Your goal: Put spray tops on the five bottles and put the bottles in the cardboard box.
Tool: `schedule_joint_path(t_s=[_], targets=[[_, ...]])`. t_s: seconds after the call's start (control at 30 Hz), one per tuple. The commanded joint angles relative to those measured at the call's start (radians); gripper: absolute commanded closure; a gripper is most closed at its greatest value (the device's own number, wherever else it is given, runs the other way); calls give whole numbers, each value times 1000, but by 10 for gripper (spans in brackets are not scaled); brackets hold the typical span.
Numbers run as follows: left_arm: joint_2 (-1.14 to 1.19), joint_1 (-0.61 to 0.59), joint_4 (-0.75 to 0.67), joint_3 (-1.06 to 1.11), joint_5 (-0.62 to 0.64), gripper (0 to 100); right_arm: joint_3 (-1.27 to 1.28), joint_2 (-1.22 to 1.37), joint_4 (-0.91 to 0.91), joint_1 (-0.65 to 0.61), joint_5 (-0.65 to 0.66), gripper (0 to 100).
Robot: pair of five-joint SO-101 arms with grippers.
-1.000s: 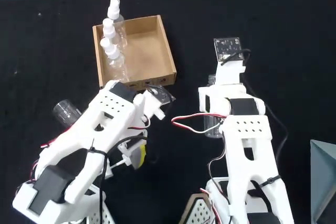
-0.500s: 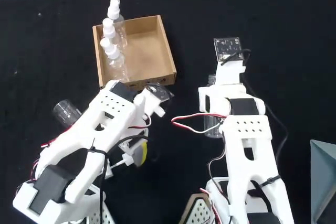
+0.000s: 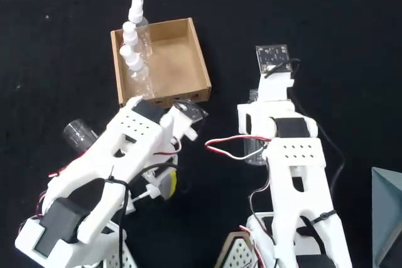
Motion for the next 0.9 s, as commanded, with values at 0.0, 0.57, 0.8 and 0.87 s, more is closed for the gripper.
schedule_joint_path(t_s=[0.0,0.57,0.8,0.87], targets=[[-3,77,-69,48,11,726,-51,-48,-28,29,-8,897],[-3,96,-213,174,-81,727,-51,-48,-28,31,-8,897],[-3,96,-250,194,-78,731,-51,-47,-28,31,-8,897],[-3,96,-296,222,-81,773,-51,-47,-28,31,-8,897]])
